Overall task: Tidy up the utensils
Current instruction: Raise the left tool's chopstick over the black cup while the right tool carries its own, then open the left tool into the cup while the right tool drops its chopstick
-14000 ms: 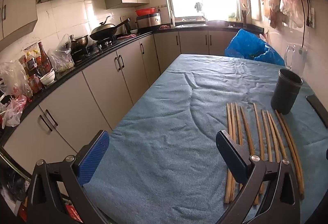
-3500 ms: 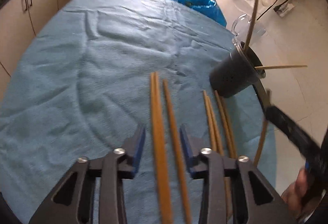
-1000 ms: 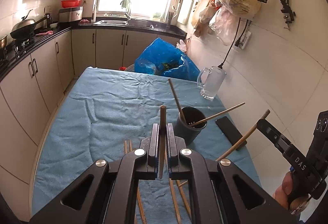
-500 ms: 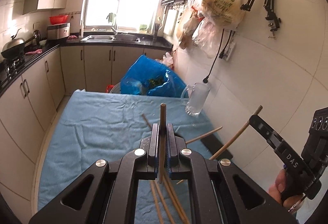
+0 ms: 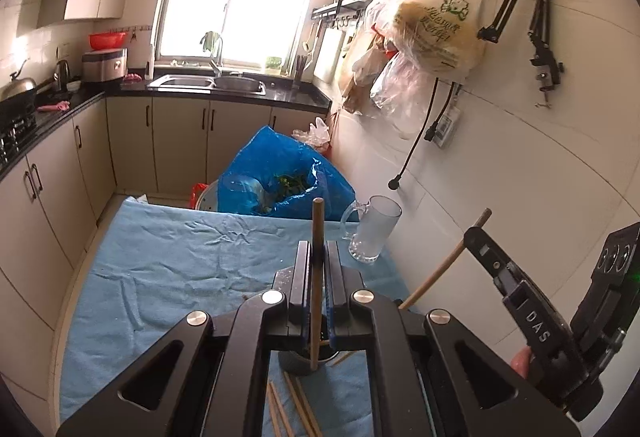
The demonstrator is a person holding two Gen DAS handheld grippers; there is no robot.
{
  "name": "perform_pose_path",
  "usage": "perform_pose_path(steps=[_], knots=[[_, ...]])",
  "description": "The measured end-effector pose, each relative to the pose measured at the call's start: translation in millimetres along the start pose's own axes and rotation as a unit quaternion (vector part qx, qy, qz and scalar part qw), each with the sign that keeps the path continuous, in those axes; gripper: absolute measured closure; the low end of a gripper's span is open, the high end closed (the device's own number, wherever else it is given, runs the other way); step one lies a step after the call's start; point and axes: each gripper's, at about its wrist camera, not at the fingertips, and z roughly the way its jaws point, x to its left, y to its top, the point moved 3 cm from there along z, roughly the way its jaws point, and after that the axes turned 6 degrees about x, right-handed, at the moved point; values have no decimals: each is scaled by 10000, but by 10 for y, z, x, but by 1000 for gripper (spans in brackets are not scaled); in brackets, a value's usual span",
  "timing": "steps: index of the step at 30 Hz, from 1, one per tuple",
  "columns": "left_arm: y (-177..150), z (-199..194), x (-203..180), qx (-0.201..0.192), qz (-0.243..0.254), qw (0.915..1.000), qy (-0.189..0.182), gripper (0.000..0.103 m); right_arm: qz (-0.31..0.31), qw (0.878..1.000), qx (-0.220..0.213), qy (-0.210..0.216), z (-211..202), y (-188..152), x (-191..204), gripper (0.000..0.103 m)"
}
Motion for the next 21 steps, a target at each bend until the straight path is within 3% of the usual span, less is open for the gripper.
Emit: perform_pose_path(steps=[10,21], knots=[[-66,473,125,401,-121,9991,41,97,94,9993,331,-158,461,-97,-162,95],[-211,638,278,621,-204,9977,163,97,102,9952,920,-326,832,-405,-241,94]])
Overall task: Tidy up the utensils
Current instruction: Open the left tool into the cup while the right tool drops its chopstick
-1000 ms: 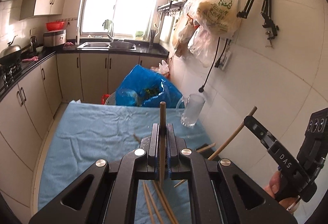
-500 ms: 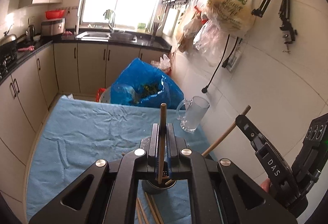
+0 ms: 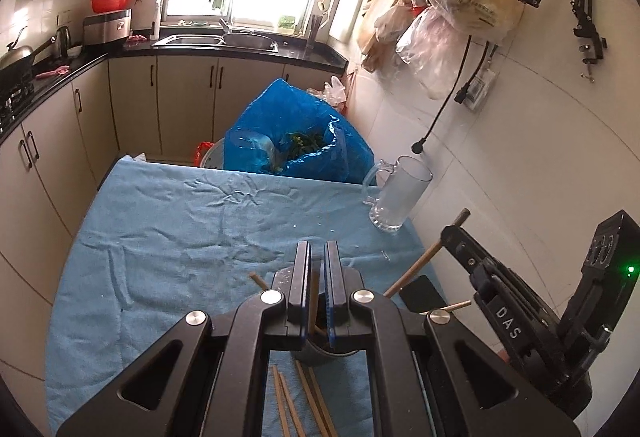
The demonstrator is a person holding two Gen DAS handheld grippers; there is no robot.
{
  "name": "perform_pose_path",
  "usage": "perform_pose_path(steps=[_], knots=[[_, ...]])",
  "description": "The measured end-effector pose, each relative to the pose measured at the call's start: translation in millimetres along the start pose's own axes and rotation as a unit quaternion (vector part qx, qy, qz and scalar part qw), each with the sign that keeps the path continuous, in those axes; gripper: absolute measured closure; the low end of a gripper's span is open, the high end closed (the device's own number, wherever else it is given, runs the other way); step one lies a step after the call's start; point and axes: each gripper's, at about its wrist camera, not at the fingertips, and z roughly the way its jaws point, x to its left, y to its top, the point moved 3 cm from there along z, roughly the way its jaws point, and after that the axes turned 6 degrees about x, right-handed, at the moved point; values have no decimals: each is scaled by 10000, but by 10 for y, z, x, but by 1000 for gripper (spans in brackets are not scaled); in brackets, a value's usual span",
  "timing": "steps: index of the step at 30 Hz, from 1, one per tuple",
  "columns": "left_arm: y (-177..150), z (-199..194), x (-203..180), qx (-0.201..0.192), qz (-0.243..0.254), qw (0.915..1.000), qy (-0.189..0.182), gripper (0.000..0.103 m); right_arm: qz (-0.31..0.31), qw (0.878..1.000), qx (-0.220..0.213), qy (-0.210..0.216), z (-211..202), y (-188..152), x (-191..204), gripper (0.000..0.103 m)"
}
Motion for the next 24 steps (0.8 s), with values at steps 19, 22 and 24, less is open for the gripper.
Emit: perform_pose_path(steps=[19,22,24], knots=[[-587,-677,455,-472,-105,9984,281,71,-12,9981,-35,608,-741,-445,96,81],[-869,-602,703,-273,-255,9981,492,71,-51,9968,387,702,-645,-775,114,81],[-1095,-484,889,-61,-378,9971,661,71,-7,9948,704,732,-536,-1002,90,81]])
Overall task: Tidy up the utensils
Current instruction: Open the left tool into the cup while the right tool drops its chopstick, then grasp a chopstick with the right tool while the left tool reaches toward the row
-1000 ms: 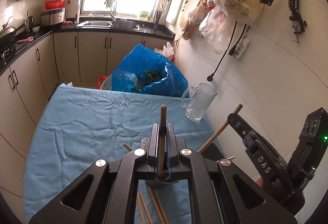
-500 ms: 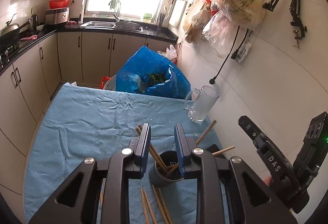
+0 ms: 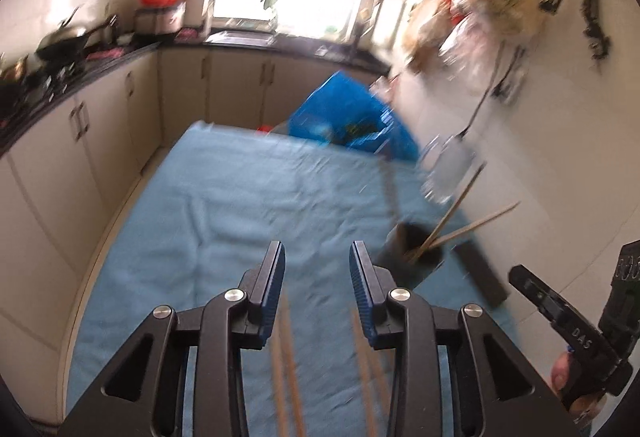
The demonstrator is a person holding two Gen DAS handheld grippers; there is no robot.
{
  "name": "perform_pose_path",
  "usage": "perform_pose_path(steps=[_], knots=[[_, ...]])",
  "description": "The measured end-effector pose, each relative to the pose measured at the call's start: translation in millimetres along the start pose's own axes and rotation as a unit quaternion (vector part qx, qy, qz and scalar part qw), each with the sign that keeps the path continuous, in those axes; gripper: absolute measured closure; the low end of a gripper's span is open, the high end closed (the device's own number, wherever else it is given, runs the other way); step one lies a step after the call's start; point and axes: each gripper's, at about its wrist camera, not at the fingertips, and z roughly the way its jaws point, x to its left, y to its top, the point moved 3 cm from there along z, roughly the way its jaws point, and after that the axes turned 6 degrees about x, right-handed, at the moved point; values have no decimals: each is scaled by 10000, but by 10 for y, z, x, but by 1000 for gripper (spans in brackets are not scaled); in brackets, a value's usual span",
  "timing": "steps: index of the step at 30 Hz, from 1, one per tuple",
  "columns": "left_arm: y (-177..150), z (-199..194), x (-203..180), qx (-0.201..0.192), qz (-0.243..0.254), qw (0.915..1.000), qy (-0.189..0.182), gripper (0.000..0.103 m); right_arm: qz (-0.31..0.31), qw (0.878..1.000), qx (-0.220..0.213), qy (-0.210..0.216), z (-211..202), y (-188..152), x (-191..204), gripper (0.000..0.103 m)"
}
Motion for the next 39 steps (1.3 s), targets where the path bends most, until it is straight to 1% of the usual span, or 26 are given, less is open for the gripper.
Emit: perform_pose_path(steps=[3,4,6,7,10,17,21,26,29,31,35,39], knots=[[-323,261,245,401,-129,9988,237,71,142,9987,479,51,231,-295,-91,81],[-424,352,317,563,-206,9978,269,71,250,9971,715,49,345,-406,-128,81],[-627,527,446,888,-357,9950,271,71,366,9938,1043,90,513,-553,-181,81],[-699,583,494,988,-409,9939,277,71,410,9917,1213,103,595,-629,-187,81],[-866,702,606,1198,-525,9911,238,71,408,9881,1478,100,754,-740,-167,81],[-994,798,553,1354,-367,9900,143,71,424,9803,1925,85,1050,-814,-106,81],[-1028,859,551,1400,-304,9895,165,71,368,9769,2105,-68,1214,-829,-86,81],[-1033,874,610,1385,-324,9897,183,71,40,9720,2340,-228,1435,-831,11,81],[-1032,875,650,1397,-349,9894,187,71,-105,9689,2442,-397,1574,-847,40,81],[-1035,876,669,1397,-359,9893,206,71,-187,9666,2500,-536,1657,-861,41,82],[-1031,891,701,1407,-381,9890,237,71,-332,9612,2654,-678,1763,-885,27,85],[-1003,932,690,1459,-366,9882,293,71,-727,9577,2634,-902,1834,-849,123,85]])
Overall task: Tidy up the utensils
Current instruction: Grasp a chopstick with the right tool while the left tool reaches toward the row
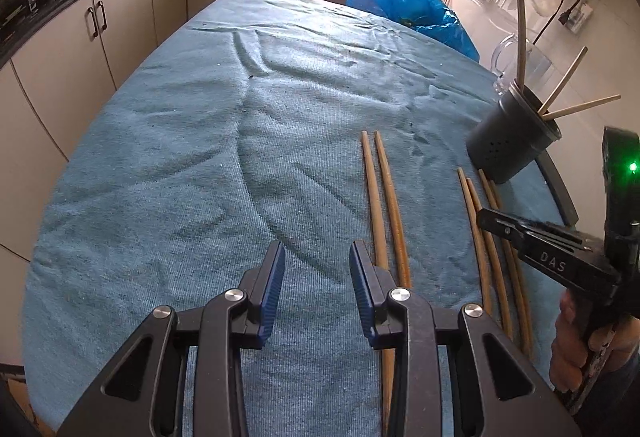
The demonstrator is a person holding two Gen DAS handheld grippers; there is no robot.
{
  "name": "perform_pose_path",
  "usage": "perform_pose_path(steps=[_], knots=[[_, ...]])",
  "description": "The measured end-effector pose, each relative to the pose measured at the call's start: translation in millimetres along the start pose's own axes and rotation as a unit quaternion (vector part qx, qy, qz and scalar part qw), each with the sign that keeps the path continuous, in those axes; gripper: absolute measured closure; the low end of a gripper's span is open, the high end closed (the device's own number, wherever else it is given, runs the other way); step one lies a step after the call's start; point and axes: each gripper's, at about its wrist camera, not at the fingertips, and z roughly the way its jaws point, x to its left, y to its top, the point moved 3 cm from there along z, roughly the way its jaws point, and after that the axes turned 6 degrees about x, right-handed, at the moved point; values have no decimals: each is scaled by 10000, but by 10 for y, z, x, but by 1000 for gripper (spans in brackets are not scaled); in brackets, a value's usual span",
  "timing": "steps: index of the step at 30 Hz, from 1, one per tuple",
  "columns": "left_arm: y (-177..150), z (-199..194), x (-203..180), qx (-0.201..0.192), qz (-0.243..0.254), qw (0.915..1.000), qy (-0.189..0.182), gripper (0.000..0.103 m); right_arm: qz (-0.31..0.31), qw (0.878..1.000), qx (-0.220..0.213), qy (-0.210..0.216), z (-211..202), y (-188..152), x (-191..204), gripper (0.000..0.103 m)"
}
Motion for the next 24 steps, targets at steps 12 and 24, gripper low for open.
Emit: perform_pose_path(steps=[12,24], knots=[[357,206,-199,393,148,9991,24,70,-77,9998,109,-120,20,39,-67,95],[719,616,-397,743,232,9955,533,69,471,9976,95,497,-55,-63,-271,96]])
